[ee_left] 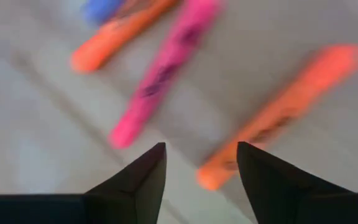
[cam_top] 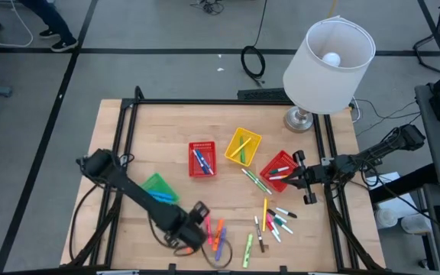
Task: Pick & Place Markers
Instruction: Put the left large orange highlighter pen into the green bin
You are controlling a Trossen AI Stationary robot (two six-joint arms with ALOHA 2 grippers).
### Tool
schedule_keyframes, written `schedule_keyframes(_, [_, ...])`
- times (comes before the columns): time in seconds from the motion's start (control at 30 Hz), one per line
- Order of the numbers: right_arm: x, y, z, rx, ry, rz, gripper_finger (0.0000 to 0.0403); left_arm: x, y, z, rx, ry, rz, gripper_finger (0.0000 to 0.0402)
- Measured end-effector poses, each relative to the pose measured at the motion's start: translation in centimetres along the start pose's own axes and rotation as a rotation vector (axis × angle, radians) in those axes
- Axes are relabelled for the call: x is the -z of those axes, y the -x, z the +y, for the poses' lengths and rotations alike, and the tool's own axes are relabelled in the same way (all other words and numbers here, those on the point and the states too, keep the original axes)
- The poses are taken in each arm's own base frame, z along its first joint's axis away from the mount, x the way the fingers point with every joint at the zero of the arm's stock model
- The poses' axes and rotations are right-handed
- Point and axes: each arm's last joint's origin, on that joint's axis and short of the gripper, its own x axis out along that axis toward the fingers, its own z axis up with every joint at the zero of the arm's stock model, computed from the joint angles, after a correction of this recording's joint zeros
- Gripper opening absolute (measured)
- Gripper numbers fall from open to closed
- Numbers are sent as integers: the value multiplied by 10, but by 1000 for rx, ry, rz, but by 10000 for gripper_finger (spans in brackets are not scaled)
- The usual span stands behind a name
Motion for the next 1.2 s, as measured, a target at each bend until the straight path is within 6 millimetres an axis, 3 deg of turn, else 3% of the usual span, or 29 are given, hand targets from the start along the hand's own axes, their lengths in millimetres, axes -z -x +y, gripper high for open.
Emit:
schedule_keyframes(0.2, [0,0,0,0,-7,3,0,-5,-2,-14,74,-201,9,234])
schedule_keyframes(0.4, [0,0,0,0,-4,-1,0,-1,-11,-16,138,-238,-27,227])
schedule_keyframes(0.7, [0,0,0,-4,-2,-1,0,9,-34,-22,173,-246,-84,164])
schedule_keyframes(0.93, [0,0,0,-4,-1,-1,0,11,-38,-24,213,-211,-116,58])
schedule_keyframes(1.1, [0,0,0,-4,-1,0,0,6,-34,-21,188,-184,-108,56])
schedule_keyframes(1.2, [0,0,0,-4,-1,0,0,1,-19,-16,133,-185,-110,56])
